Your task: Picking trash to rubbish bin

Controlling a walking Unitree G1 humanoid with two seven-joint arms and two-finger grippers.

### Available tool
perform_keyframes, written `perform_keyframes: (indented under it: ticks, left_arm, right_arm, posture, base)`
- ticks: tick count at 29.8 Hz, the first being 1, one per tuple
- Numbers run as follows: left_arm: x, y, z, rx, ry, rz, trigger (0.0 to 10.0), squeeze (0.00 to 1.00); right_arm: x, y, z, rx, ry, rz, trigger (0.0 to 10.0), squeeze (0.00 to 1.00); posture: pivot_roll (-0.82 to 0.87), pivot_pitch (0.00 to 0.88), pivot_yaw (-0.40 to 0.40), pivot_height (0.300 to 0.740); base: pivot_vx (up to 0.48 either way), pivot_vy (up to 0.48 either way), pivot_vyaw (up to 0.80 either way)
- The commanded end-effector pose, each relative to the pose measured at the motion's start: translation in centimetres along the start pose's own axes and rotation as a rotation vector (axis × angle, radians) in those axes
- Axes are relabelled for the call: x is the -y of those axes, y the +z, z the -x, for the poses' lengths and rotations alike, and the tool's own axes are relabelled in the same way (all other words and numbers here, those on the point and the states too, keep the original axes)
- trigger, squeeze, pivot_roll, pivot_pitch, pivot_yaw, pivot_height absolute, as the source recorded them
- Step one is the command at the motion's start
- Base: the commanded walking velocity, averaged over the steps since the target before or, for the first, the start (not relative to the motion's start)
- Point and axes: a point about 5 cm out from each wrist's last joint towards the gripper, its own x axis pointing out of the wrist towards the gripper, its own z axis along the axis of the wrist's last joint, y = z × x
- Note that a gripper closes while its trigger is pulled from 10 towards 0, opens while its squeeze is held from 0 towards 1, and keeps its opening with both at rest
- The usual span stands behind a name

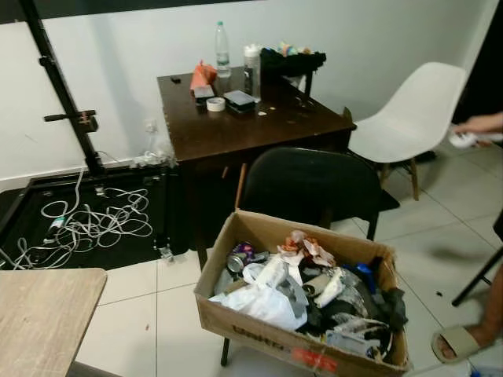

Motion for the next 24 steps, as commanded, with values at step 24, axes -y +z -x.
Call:
perform_keyframes:
  ticks: [24]
  left_arm:
    - [-0.3,-1.1,0.1,-0.046,0.022,0.032,10.0,0.0]
  right_arm:
    - [-7.0,-7.5,3.9,-0.193,0.437,0.487,10.0,0.0]
  posture:
    - [-0.1,0.074,0.071,0.74]
  base:
    - [-0.242,0.0,0.0]
